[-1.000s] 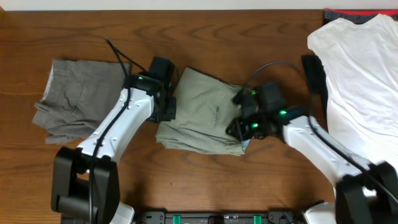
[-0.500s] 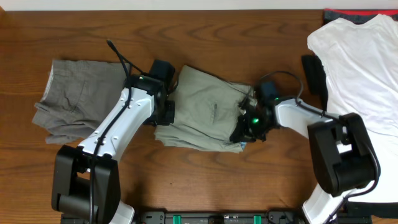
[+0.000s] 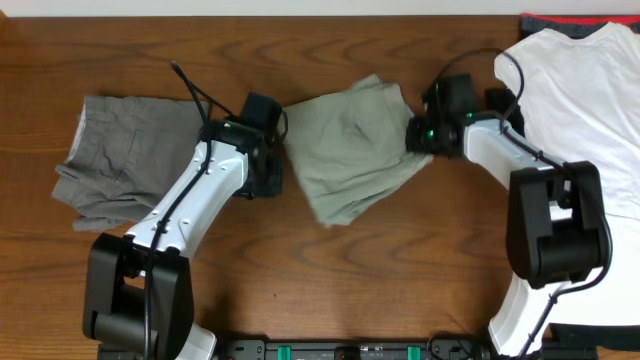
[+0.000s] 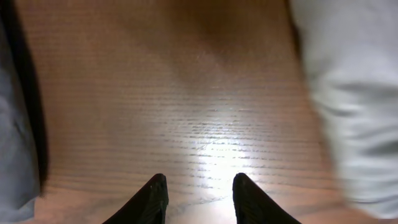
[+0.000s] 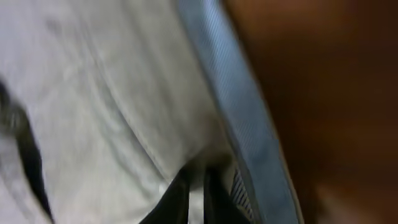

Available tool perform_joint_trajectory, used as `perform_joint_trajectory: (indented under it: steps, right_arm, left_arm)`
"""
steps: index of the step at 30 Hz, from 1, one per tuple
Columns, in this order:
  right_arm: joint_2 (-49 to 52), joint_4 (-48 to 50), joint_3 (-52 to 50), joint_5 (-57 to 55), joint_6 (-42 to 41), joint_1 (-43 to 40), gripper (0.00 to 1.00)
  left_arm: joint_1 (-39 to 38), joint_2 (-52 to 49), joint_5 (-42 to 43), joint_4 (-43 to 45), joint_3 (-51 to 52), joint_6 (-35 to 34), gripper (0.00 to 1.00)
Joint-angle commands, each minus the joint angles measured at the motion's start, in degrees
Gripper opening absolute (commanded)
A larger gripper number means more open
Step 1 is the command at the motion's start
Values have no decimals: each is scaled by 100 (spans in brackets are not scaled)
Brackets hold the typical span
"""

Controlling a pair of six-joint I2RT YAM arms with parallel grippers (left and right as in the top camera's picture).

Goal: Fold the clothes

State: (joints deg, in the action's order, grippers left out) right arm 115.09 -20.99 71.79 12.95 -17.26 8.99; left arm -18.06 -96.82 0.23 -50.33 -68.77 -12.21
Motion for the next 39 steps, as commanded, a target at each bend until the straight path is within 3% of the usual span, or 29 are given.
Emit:
perform_joint_trajectory:
  steps: [1,5,9,13,17,23,27,33,39]
  right_arm:
    - [28,-197,549,-629,431,-48,12]
    - [-245,-911,1012,734,1054,-33,21]
    - [-562,-1572,1082,1897,1266,94,21]
    - [-549,-2439,990,1965,1628,511,15]
    - [-433,-2413,476,1829,2061,1180,13]
    - [-15,-1617,39,1058,2055,2002,11]
    - [398,-2068,33,380,1425,2129,1]
    - [522,-3268,-74,-2640,-332,1805,1]
    - [514,-2973,-55,-4616,-326,1266,4]
  left_arm:
    - [15,7,125,13,31,-13,38]
    - [15,7,127,-11,31,-15,41]
    - [17,7,127,57,31,-15,43]
    - [17,7,127,195,31,-59,47]
    - [17,7,129,293,31,-61,50]
    - [15,7,129,249,31,-59,53]
    - [17,7,127,177,31,-57,54]
    - [17,7,127,116,31,-59,54]
    - [15,7,129,245,31,-59,54]
